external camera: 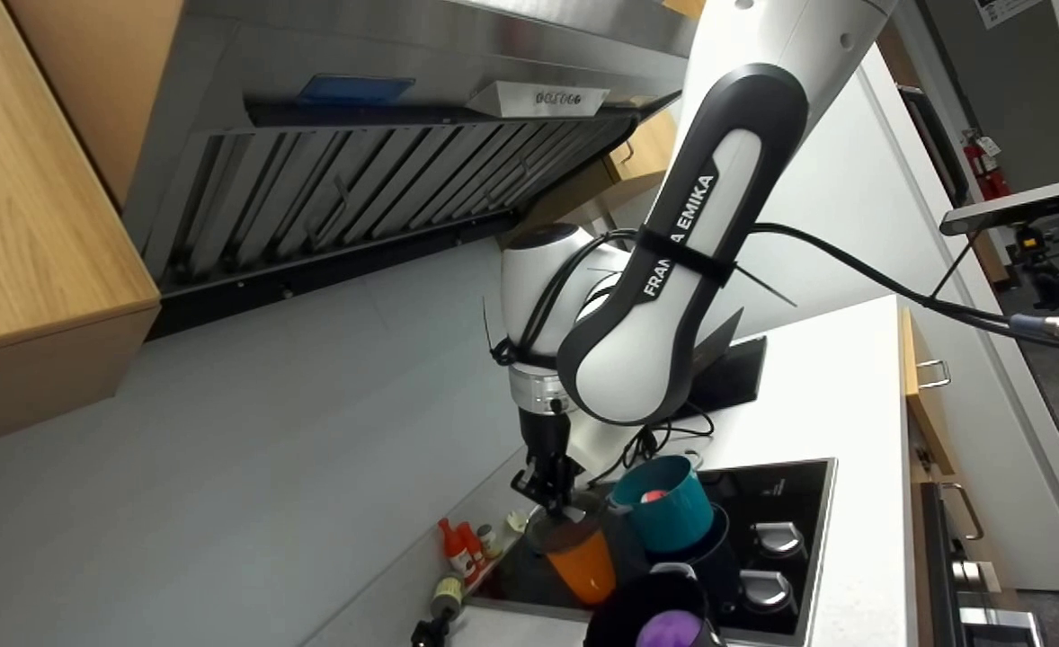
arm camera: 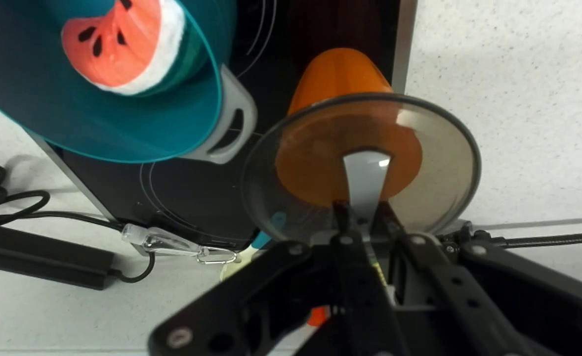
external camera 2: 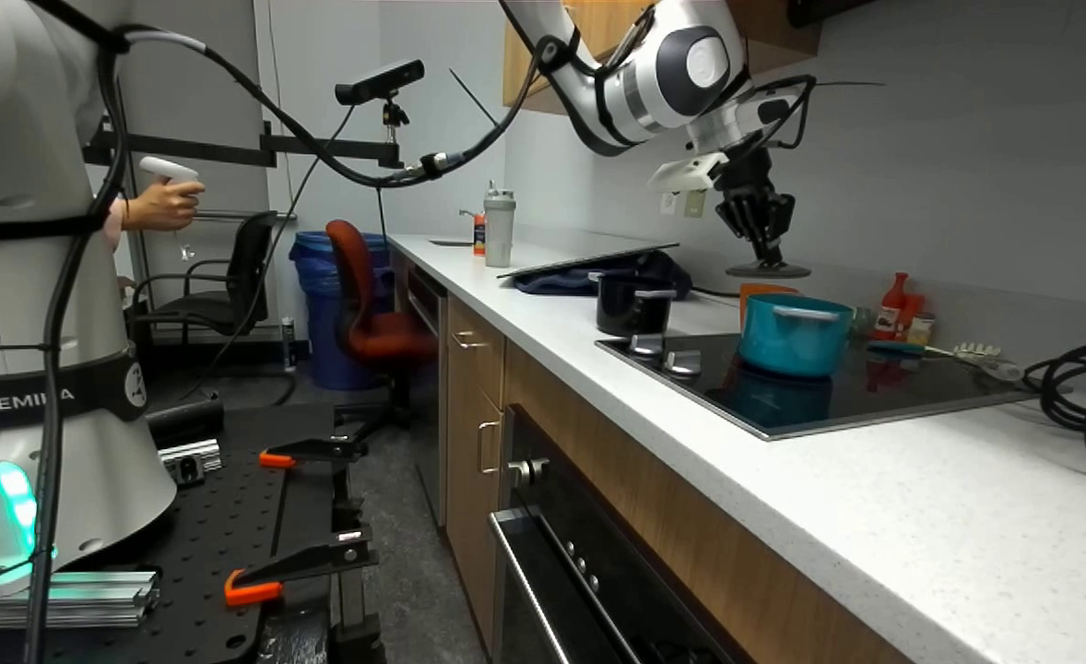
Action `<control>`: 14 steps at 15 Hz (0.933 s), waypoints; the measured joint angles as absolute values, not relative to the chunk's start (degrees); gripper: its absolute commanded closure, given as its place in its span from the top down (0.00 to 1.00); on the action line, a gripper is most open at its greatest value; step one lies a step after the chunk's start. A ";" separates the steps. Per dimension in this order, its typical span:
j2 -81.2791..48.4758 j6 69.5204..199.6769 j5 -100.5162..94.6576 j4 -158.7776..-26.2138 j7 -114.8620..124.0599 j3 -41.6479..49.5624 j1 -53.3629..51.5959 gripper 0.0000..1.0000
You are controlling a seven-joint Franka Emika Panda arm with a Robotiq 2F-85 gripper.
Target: Take the lid off the blue pot
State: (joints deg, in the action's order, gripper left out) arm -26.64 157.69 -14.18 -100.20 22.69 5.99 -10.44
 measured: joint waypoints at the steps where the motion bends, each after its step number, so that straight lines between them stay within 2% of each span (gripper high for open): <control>1: -27.12 157.40 -14.18 -99.56 22.43 5.99 -10.45 0.03; 2: -27.55 157.23 -14.18 -98.97 22.19 6.03 -10.44 0.03; 3: -27.98 157.09 -14.17 -98.40 21.96 6.11 -10.44 0.39; 4: -28.30 156.97 -14.17 -97.93 21.79 6.20 -10.44 0.40; 12: -29.80 156.38 -14.15 -95.65 21.59 6.60 -10.44 0.98; 14: -29.82 156.38 -14.15 -95.61 21.59 6.64 -10.44 1.00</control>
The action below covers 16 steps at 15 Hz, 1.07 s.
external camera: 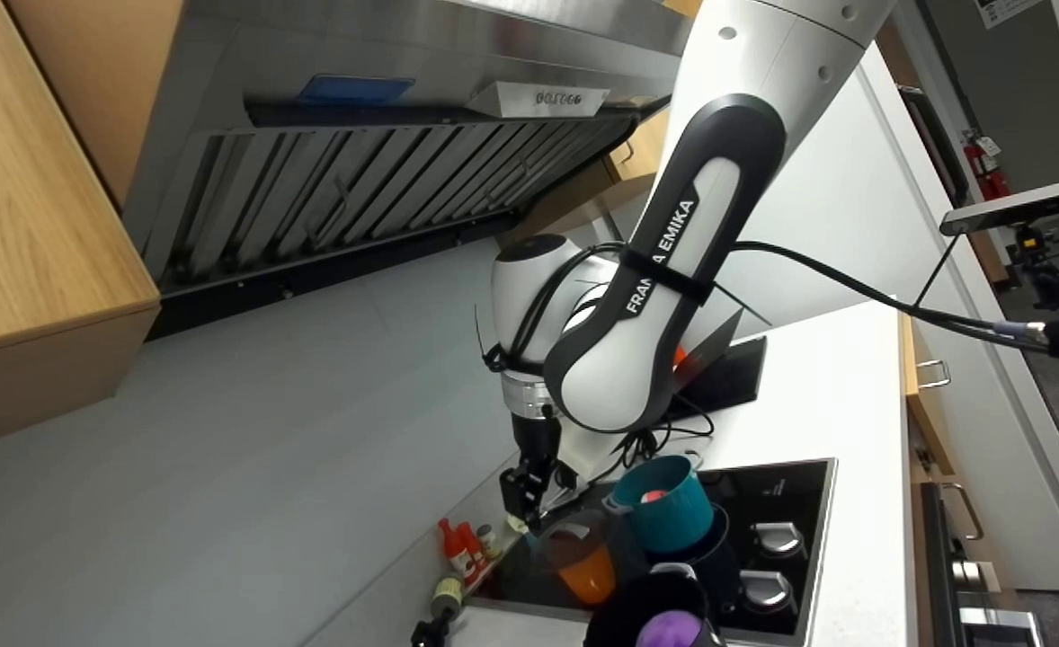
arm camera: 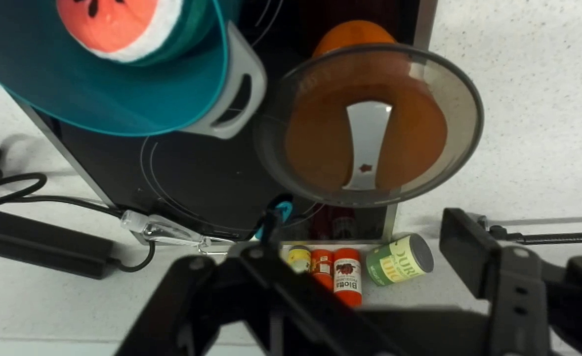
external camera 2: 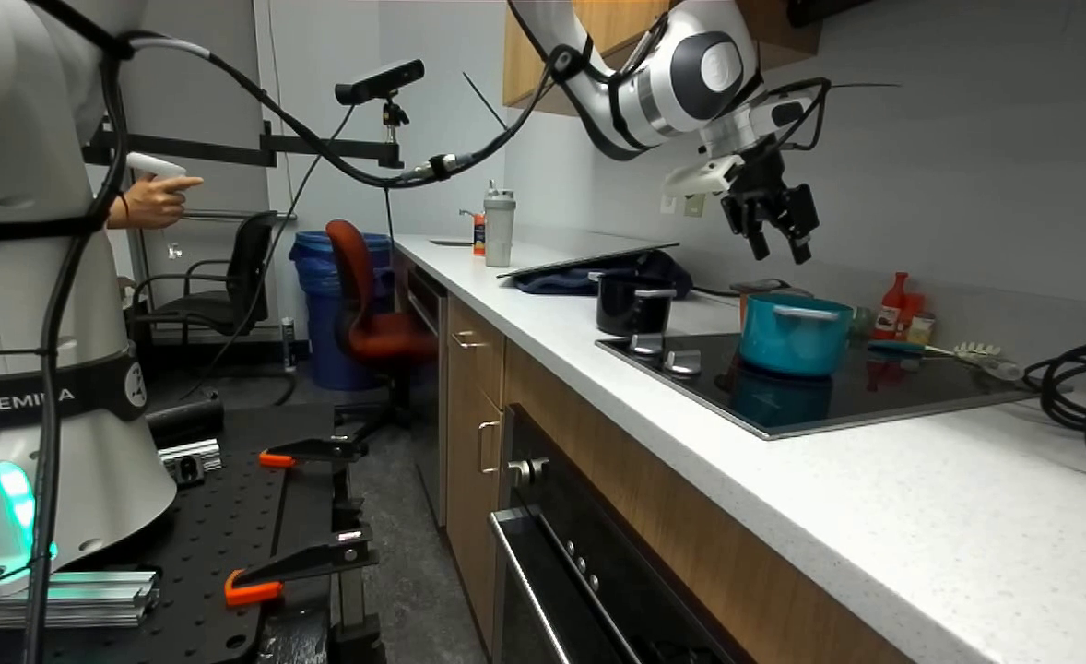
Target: Take the lid off the blue pot
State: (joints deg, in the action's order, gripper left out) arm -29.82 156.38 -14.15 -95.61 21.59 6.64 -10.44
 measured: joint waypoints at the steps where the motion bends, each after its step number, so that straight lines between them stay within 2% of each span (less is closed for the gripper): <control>1: -29.82 156.38 -14.15 -95.61 21.59 6.69 -10.44 1.00; 9: -28.32 158.22 -14.15 -97.94 21.59 8.30 -10.44 1.00; 16: -21.29 167.80 -16.39 -111.12 21.84 11.76 -11.00 1.00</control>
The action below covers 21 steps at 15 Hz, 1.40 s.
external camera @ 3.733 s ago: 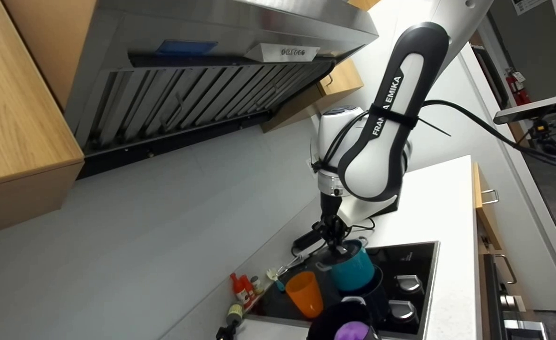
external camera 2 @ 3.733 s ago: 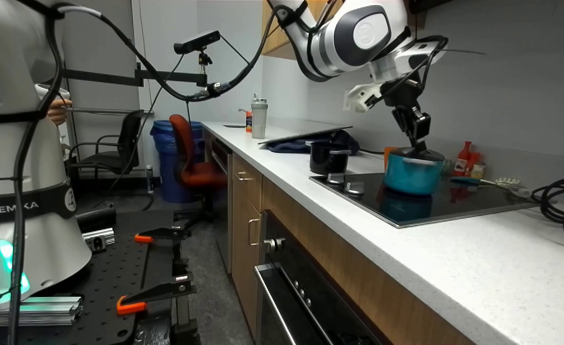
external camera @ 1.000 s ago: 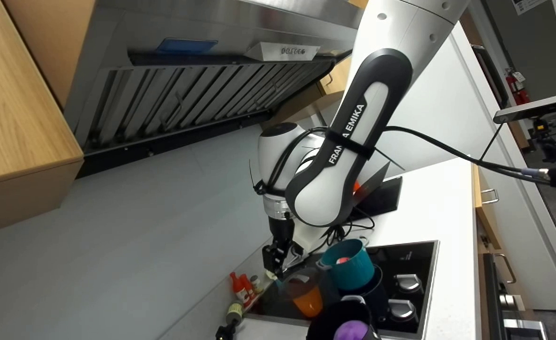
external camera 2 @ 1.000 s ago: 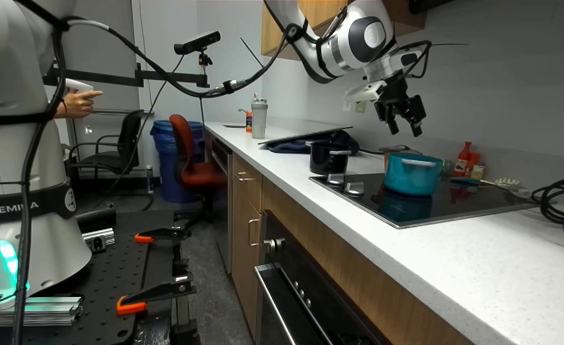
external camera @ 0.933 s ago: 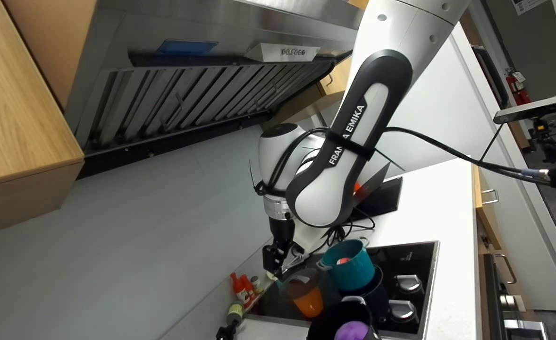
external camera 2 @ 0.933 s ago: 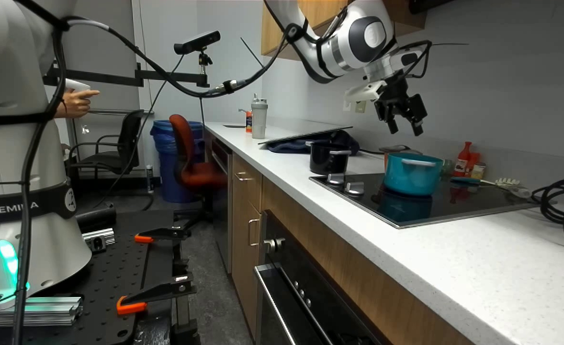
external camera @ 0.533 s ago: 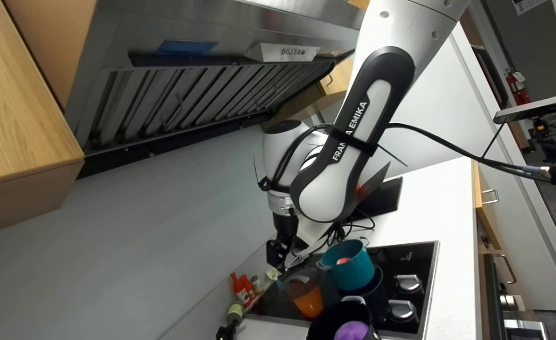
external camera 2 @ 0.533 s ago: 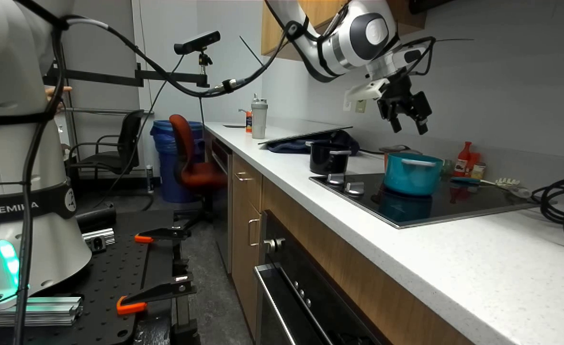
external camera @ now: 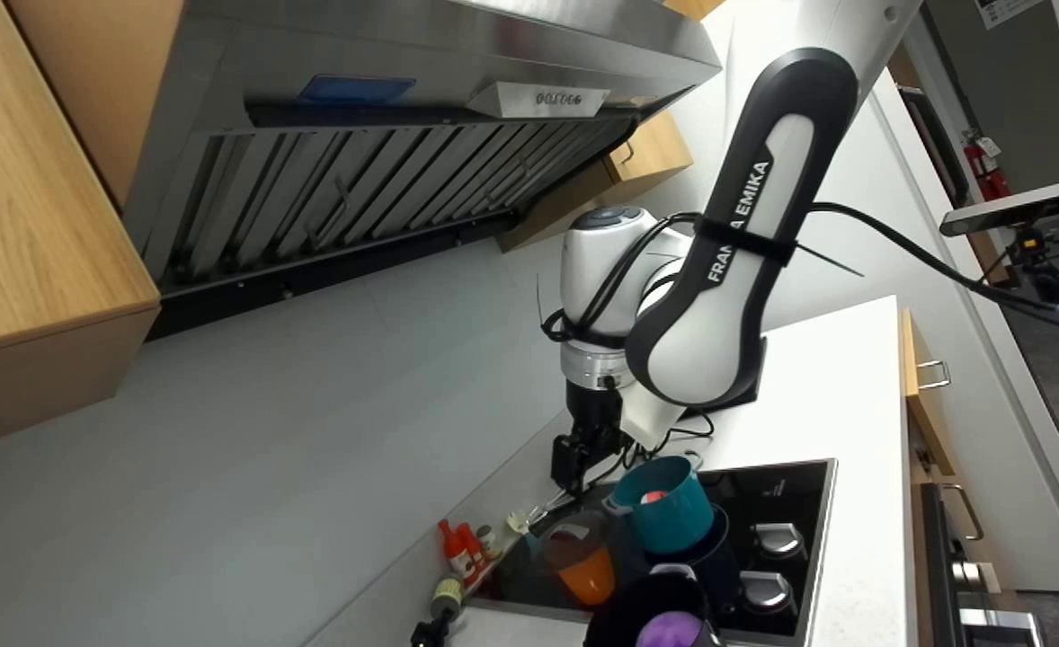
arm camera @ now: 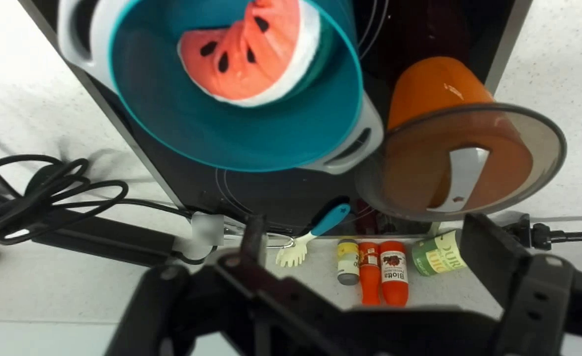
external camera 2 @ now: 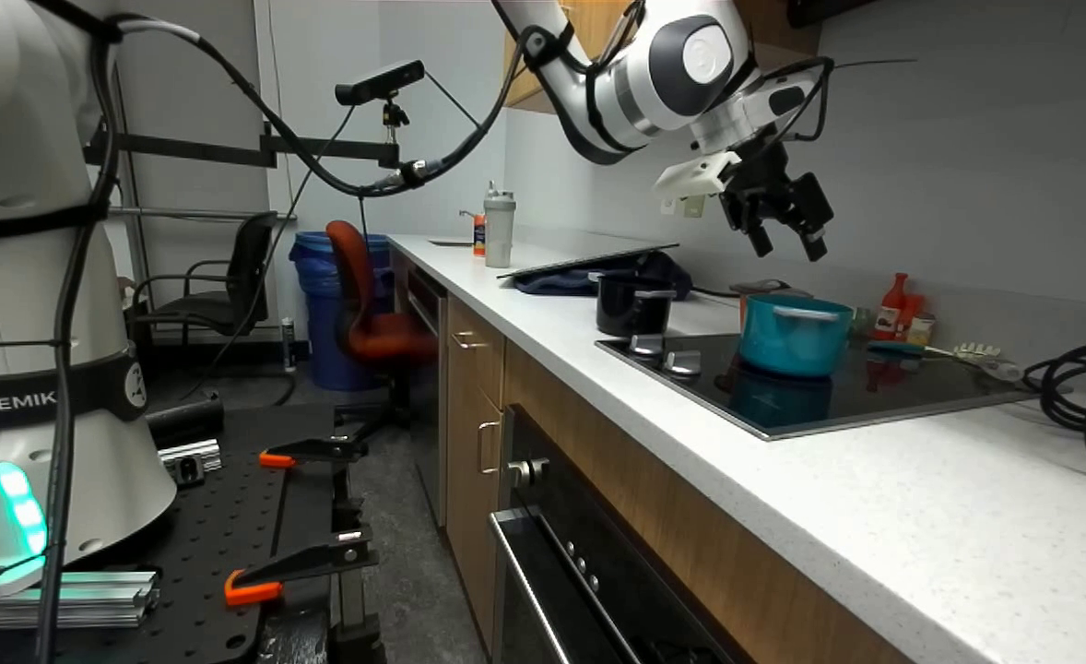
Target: Take the lid off the blue pot
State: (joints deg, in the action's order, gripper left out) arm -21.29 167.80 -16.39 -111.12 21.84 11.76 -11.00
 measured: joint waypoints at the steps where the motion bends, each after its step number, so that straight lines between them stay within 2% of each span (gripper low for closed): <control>1: -19.95 168.99 -17.34 -113.37 22.04 12.59 -11.35 1.00; 11: -5.08 172.50 -32.57 -132.98 32.39 21.83 -16.67 1.00; 16: 2.69 171.97 -42.14 -141.12 41.84 21.86 -16.86 1.00; 21: 11.69 165.49 -41.92 -149.16 44.31 18.94 -17.05 1.00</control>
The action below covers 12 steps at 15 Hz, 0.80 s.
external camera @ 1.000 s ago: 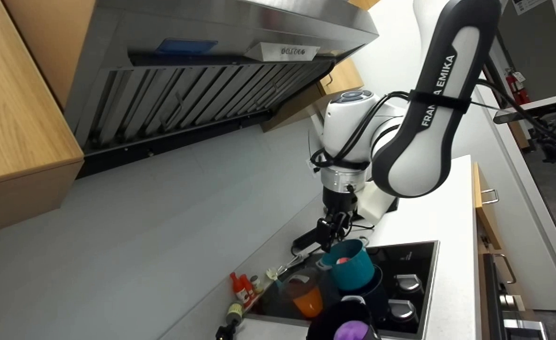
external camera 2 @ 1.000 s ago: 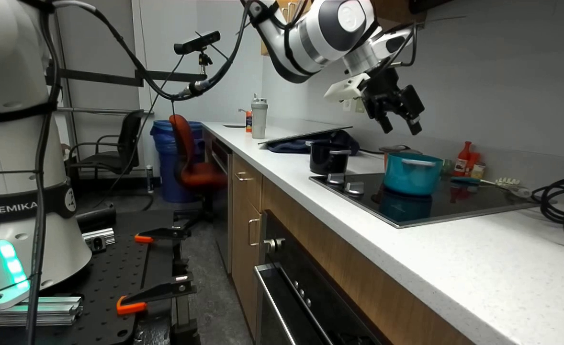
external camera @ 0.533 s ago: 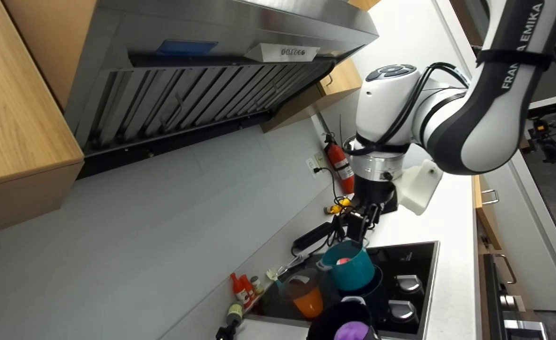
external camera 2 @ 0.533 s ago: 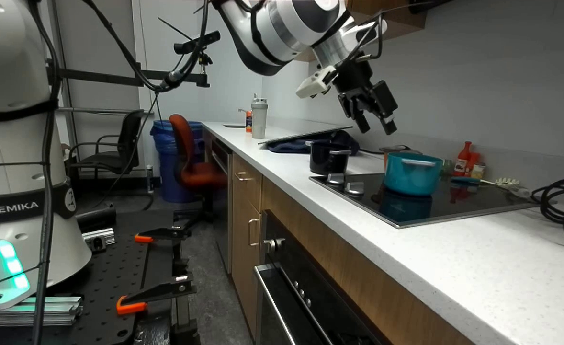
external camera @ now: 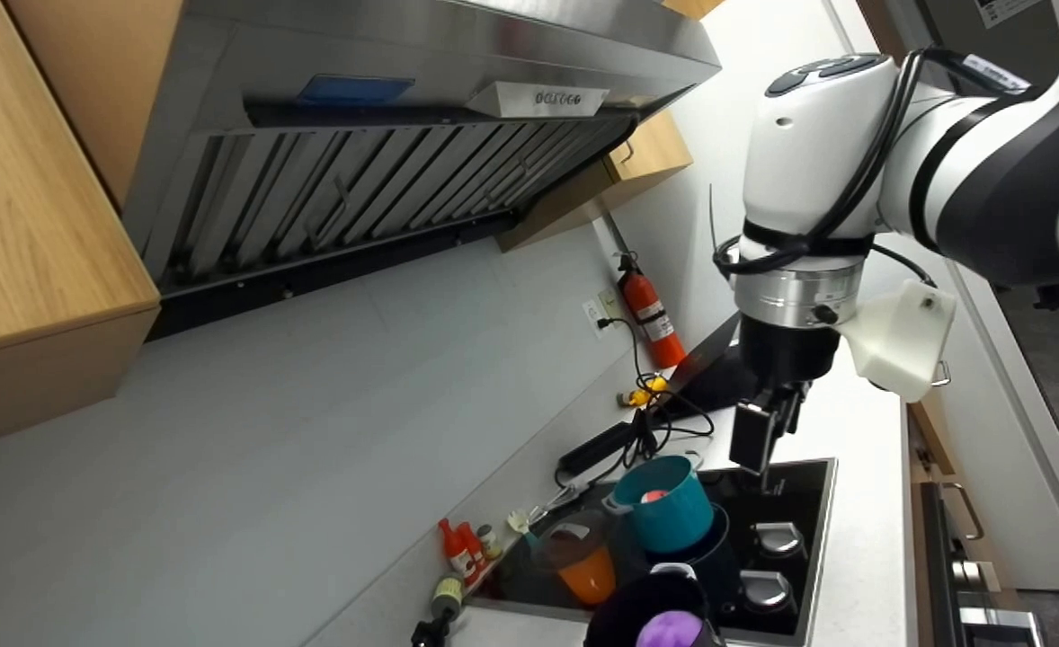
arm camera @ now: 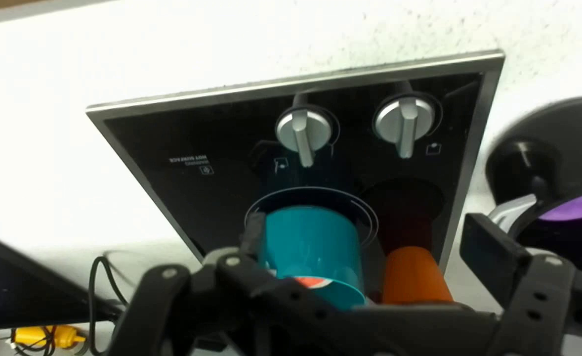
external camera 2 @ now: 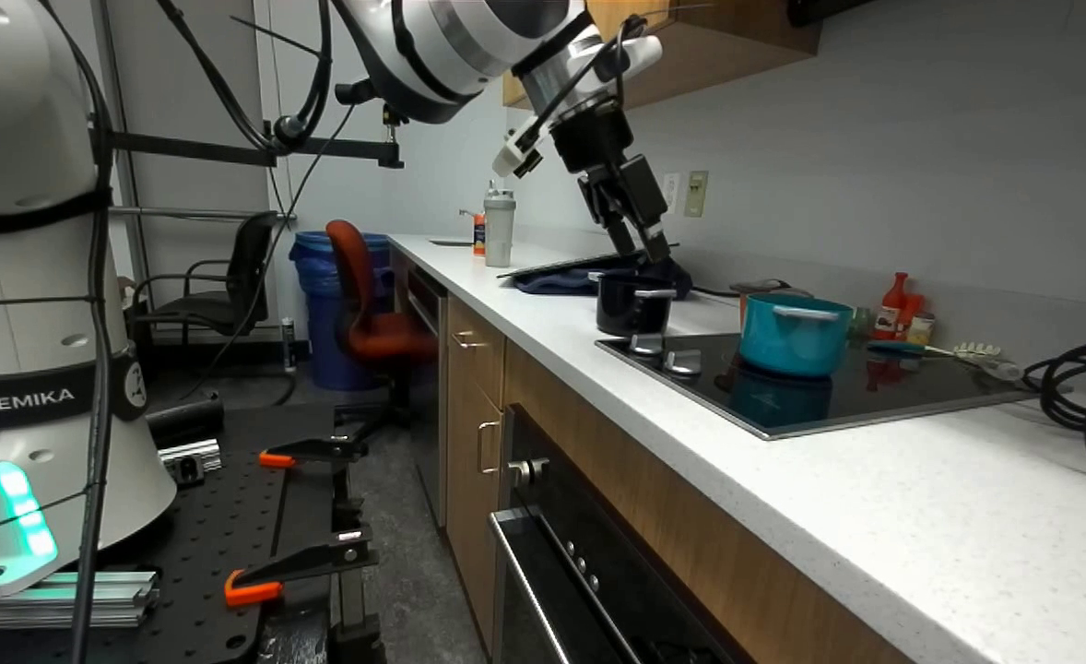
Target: Take the lid off the blue pot
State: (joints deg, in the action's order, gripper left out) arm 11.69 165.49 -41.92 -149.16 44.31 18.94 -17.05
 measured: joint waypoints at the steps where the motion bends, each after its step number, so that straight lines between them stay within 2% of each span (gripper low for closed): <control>1: 13.55 164.00 -41.58 -150.47 44.39 18.35 -17.10 1.00; 4: 18.49 159.88 -40.03 -153.37 44.39 16.93 -17.13 1.00; 9: 23.64 156.96 -27.73 -155.88 40.57 2.44 -7.19 1.00; 12: 25.20 156.41 -24.33 -156.44 39.59 -2.07 -4.25 1.00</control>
